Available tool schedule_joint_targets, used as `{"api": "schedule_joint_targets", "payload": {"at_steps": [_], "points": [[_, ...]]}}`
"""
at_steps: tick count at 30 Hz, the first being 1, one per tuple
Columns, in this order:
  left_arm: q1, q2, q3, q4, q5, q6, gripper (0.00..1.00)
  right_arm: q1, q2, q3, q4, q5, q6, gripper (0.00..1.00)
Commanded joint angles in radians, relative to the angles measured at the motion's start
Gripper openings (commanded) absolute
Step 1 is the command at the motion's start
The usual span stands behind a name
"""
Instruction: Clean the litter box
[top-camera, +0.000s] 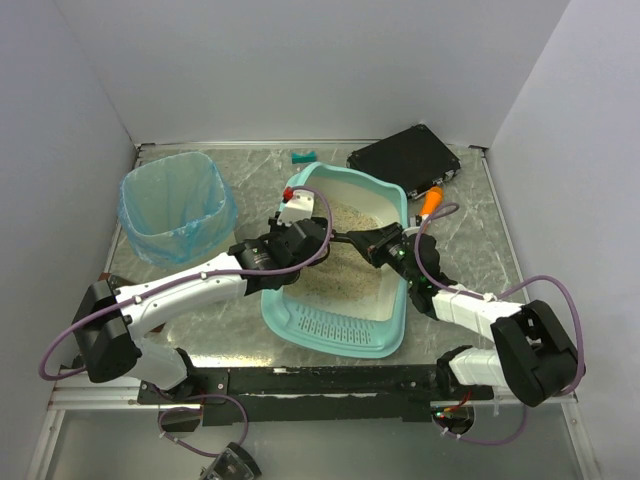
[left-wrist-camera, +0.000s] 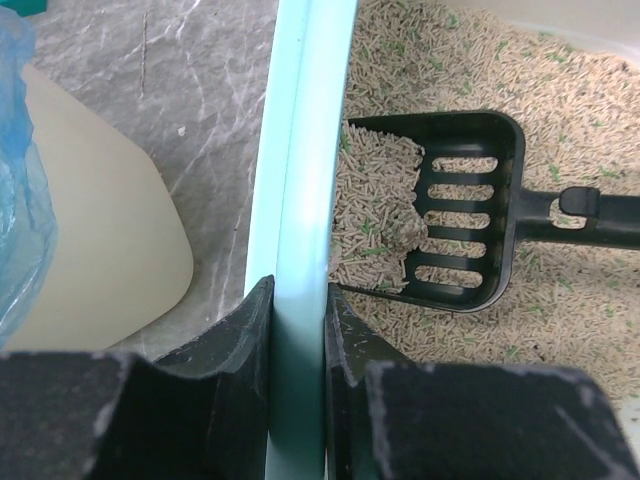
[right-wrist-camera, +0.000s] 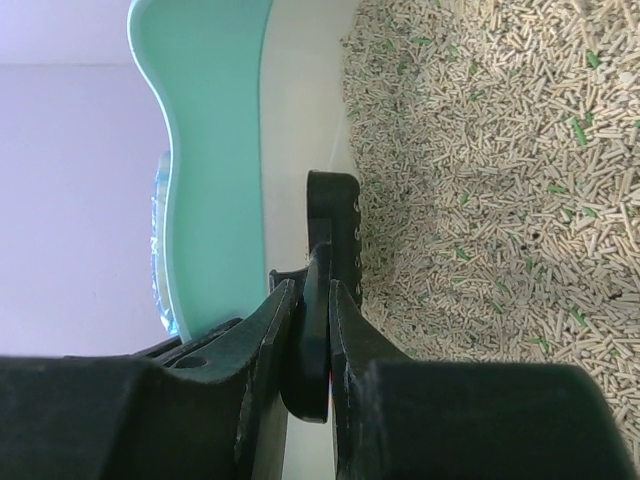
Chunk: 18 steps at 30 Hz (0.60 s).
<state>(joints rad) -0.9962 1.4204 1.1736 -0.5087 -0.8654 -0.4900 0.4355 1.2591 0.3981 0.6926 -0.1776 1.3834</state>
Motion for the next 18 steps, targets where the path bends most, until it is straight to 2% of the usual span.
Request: {"api": "schedule_joint_targets", "payload": {"at_steps": [1,6,12,18], "points": [[0.03,-0.032,0.118,0.133,-0.133,-0.091,0.01,-0.047,-0.03,-0.016,-0.091,0.07,0.066,0.0],[0.028,0.0,0.159,0.081,-0.144,-0.117,0.01,-0.053,-0.041,0.031,-0.127,0.109,0.032,0.0],[0.027,-0.017,0.149,0.182,-0.096,-0.07,0.01,-0.053,-0.02,0.059,-0.111,0.089,0.034,0.0],[0.013,0.034,0.222,0.159,-0.139,-0.044,0.01,-0.053,-0.03,0.11,-0.145,0.116,0.025,0.0]]}}
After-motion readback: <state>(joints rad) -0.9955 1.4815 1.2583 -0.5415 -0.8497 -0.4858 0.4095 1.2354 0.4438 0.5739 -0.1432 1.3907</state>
